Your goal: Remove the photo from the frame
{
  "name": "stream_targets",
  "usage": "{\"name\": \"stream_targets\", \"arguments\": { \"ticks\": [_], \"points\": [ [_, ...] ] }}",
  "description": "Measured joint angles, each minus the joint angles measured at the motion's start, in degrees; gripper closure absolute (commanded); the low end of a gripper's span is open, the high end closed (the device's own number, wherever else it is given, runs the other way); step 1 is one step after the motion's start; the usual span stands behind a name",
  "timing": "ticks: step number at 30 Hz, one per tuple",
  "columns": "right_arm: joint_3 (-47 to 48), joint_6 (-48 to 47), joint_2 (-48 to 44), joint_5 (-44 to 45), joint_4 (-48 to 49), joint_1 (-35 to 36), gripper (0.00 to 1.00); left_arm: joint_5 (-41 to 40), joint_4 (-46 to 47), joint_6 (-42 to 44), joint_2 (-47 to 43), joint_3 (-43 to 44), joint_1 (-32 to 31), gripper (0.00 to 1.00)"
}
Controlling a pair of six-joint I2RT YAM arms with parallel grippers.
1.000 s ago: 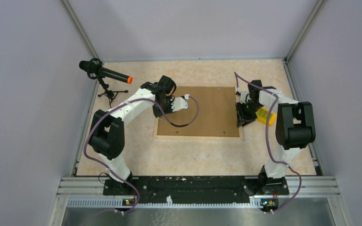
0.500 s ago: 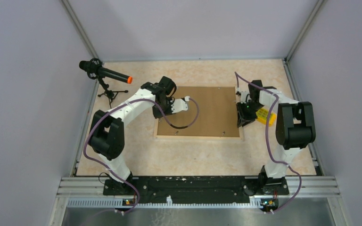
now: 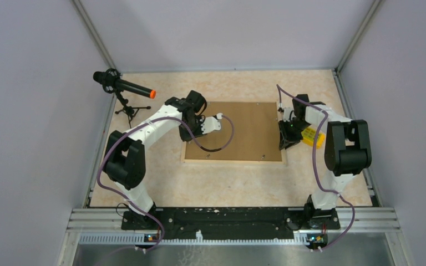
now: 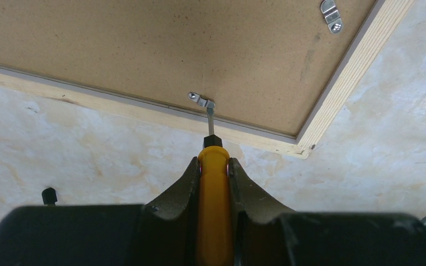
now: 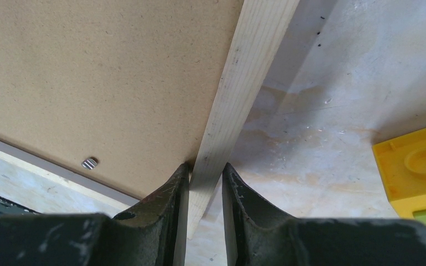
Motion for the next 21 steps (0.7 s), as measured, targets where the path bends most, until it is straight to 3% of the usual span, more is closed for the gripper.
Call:
{"name": "stream_targets", "arguments": {
  "ticks": [21],
  "points": [
    [0.02, 0.26, 0.04, -0.02, 0.0, -0.07, 0.76, 1.9, 2.56, -6.71, 0.0, 0.0, 0.04, 1.0]
  ]
}}
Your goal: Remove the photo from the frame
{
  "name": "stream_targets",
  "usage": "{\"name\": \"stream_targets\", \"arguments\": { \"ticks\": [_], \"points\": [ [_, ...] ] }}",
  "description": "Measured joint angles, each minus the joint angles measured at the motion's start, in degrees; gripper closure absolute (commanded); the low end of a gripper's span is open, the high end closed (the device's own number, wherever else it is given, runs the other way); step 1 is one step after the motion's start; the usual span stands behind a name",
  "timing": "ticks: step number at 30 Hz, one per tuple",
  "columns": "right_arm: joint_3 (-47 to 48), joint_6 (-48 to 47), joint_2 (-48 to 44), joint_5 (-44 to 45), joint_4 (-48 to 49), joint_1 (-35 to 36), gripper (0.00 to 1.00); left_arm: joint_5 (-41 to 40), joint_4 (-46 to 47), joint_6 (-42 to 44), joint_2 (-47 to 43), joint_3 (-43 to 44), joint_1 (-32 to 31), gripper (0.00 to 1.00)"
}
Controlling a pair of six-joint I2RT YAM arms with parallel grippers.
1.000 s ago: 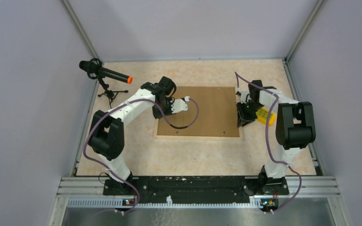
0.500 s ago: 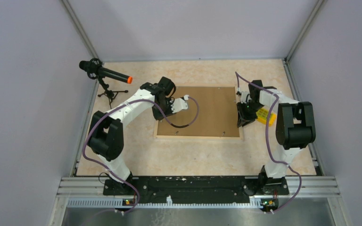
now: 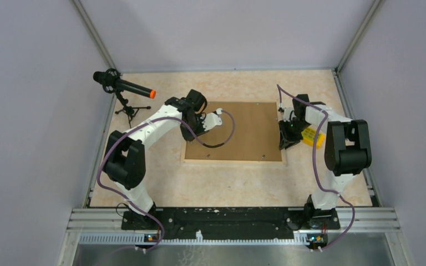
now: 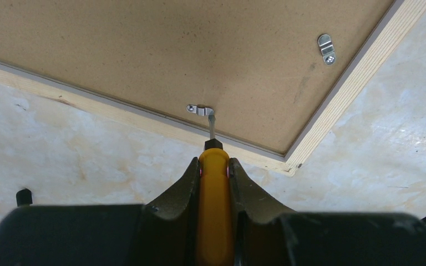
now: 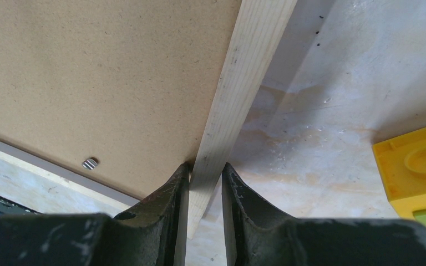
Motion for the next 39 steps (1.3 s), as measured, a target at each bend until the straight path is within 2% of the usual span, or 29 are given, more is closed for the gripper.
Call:
{"name": "stream_targets", "arguments": {
  "ticks": [16, 22, 29, 34, 39],
  "points": [
    [-0.02, 0.0, 0.0, 0.02, 0.0, 0.0, 0.75, 1.09, 4.09, -5.16, 0.02, -0.15, -0.13, 1.0],
    [0.0, 0.0, 0.04, 0.2, 0.04, 0.0, 0.74, 3.74, 6.01, -6.05, 0.44, 1.14, -0.42, 1.0],
    [1.46, 0.2, 1.22, 1.25, -1.42, 0.0, 0.83, 8.04, 4.96, -7.43, 0.11, 8.2, -0.5, 1.0],
    [4.46, -0.39, 3.5, 1.88, -4.39, 0.11, 0.91, 8.83, 4.55, -7.78, -1.27, 8.37, -0.39, 1.0],
    [9.81, -5.18, 7.02, 3.37, -7.56, 0.11, 1.0, 9.29, 3.85, -9.11, -2.71, 8.33, 0.24, 1.0]
  ]
}}
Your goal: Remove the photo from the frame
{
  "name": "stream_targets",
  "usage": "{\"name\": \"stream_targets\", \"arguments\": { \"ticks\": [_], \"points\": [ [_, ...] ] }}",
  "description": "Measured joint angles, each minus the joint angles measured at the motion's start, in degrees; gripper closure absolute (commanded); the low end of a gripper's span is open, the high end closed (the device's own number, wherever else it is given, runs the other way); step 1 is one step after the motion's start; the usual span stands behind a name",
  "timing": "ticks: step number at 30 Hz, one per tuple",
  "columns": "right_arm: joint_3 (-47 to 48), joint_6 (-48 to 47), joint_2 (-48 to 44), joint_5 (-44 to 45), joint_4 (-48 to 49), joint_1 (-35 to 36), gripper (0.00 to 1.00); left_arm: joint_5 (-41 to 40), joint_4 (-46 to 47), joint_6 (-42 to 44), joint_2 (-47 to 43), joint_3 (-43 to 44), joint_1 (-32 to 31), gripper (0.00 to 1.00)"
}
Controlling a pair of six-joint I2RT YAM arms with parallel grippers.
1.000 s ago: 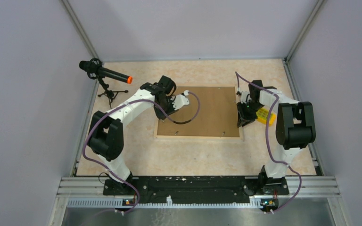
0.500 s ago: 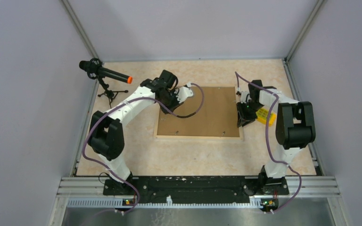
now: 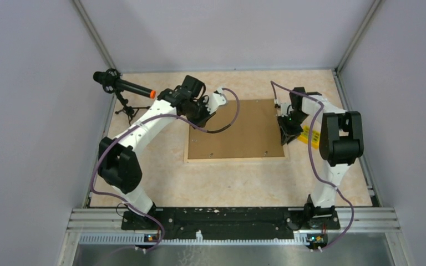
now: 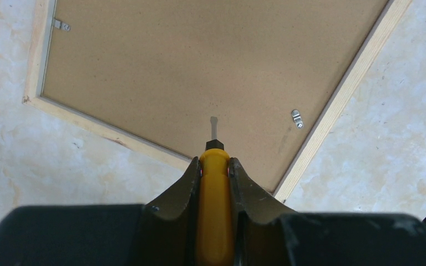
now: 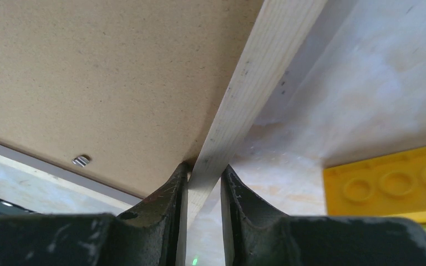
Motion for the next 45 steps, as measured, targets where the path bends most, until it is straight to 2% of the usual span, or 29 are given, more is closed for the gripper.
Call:
{"name": "stream_targets", "arguments": {
  "ticks": [4, 19, 24, 26, 28, 31, 34, 36, 39, 45],
  "points": [
    [3.61, -6.93, 2.03, 0.61, -1.18, -0.02, 1.0, 0.57, -0.26, -1.14, -1.03, 0.02, 0.68, 1.0],
    [7.06, -32.57, 3.48, 1.18, -3.45, 2.89, 1.0, 1.33, -0.63, -2.67, -5.25, -1.88, 1.05, 1.0],
    [18.45, -41.83, 10.16, 3.85, -4.94, 3.8, 0.99, 1.97, -0.96, -2.49, -6.01, -2.27, 1.16, 1.0],
    [25.35, -44.52, 14.23, 5.22, -4.55, 4.2, 0.93, 2.29, -1.07, -2.45, -6.01, -2.47, 1.16, 1.0],
    [34.84, -46.25, 19.74, 7.17, -3.26, 4.85, 0.82, 2.56, -1.27, -2.47, -6.01, -2.69, 1.16, 1.0],
    [48.06, -46.42, 27.61, 9.51, -1.53, 5.95, 0.66, 2.78, -1.44, -2.54, -6.01, -2.82, 1.16, 1.0],
    [62.53, -43.91, 34.84, 12.09, 0.22, 7.02, 0.56, 2.8, -1.46, -2.54, -6.01, -2.82, 1.16, 1.0],
    [65.88, -42.05, 35.6, 12.74, 1.09, 7.32, 0.47, 2.8, -1.44, -2.49, -6.01, -2.86, 1.16, 1.0],
    [62.97, -37.31, 32.24, 12.13, 2.62, 7.54, 0.37, 2.97, -1.29, -2.34, -6.01, -3.21, 1.16, 1.0],
    [48.85, -22.88, 18.73, 6.64, 1.33, 7.06, 0.35, 4.09, -1.11, -0.81, -5.99, -3.56, 1.16, 1.0]
  ]
}}
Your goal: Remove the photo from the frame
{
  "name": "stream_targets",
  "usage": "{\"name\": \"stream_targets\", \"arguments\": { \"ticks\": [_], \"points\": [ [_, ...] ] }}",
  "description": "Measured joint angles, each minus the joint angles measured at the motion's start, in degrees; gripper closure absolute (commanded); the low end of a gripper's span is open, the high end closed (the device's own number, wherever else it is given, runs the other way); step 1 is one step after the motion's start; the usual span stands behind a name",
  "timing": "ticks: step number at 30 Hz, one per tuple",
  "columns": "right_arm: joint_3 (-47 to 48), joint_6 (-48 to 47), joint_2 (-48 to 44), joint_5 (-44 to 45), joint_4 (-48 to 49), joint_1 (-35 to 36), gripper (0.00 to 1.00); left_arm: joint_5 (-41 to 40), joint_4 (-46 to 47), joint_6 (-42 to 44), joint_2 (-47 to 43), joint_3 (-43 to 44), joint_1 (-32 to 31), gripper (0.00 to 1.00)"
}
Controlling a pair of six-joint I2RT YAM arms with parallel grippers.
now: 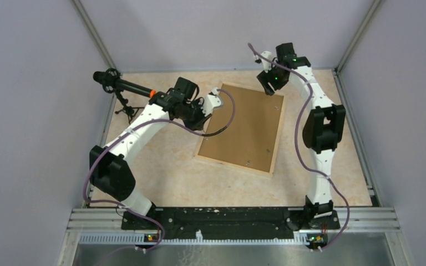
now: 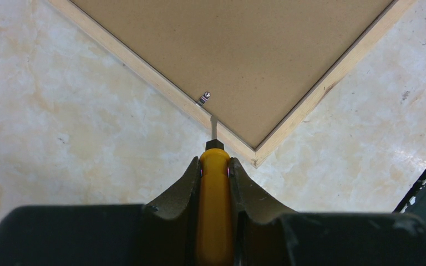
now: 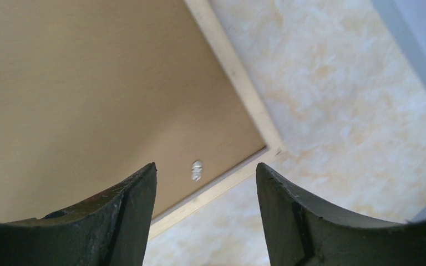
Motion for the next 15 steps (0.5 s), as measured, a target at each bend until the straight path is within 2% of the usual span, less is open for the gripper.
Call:
{"name": "stream_targets", "arguments": {
  "ticks": [4, 9, 12, 15],
  "points": [
    [-9.05, 9.9, -9.07, -4.76, -0.2, -1.99, 0.36, 0.24, 0.63, 1.49, 0.02, -0.33, 0.0, 1.0],
    [-29.57, 19.43, -21.55, -7.19, 2.89, -6.78, 0.37, 0.55, 1.51, 2.58, 0.04, -0.52, 0.0, 1.0],
    [-40.46, 23.04, -25.68, -7.06, 3.91, -7.58, 0.37, 0.83, 1.97, 2.62, 0.15, -0.52, 0.0, 1.0],
    [-47.41, 25.57, -27.1, -7.3, 4.81, -7.02, 0.39, 1.2, 2.25, 2.73, 0.15, -0.52, 0.0, 1.0]
  ]
}}
